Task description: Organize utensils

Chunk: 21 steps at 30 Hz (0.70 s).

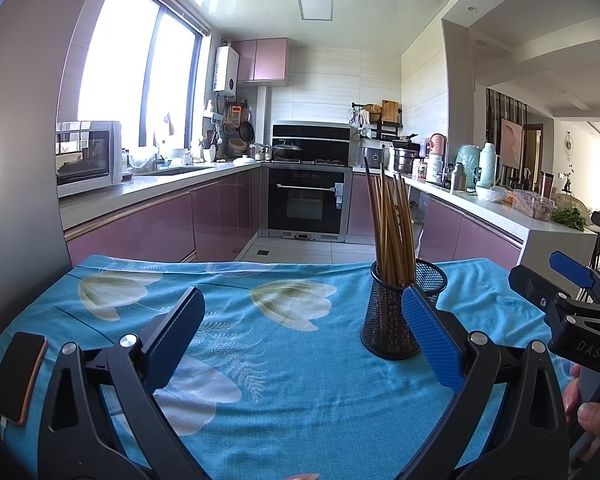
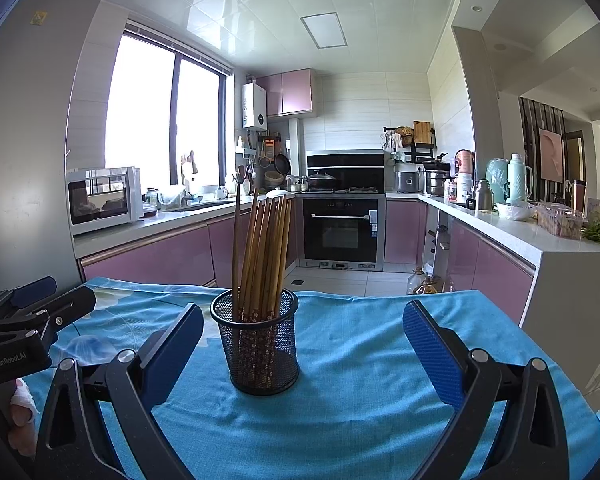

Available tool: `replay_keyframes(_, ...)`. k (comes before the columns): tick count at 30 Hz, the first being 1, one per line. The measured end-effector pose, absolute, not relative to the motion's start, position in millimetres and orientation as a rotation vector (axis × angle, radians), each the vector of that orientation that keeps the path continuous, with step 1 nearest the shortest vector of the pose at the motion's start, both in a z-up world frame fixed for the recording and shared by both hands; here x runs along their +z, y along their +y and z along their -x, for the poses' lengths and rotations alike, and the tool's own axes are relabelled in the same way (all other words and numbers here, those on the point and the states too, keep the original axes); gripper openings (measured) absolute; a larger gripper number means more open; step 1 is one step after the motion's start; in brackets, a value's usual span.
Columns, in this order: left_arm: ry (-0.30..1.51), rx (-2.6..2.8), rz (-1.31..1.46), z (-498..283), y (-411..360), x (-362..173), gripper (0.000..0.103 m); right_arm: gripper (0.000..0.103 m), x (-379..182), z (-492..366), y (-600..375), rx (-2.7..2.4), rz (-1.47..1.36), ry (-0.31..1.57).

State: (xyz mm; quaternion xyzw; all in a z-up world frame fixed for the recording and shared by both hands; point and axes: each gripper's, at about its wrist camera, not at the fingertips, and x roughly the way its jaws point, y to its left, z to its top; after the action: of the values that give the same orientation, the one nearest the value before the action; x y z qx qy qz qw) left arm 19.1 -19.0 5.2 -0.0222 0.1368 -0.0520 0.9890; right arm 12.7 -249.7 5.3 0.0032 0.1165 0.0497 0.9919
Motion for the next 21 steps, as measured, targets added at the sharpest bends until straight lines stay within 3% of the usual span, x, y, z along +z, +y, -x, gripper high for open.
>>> replay_keyframes(21, 0.276, -0.109, 0.045, -18.5, -22.2, 3.1, 0.097, 0.097, 4.0, -12.0, -250.4, 0.098, -0.008, 0.234)
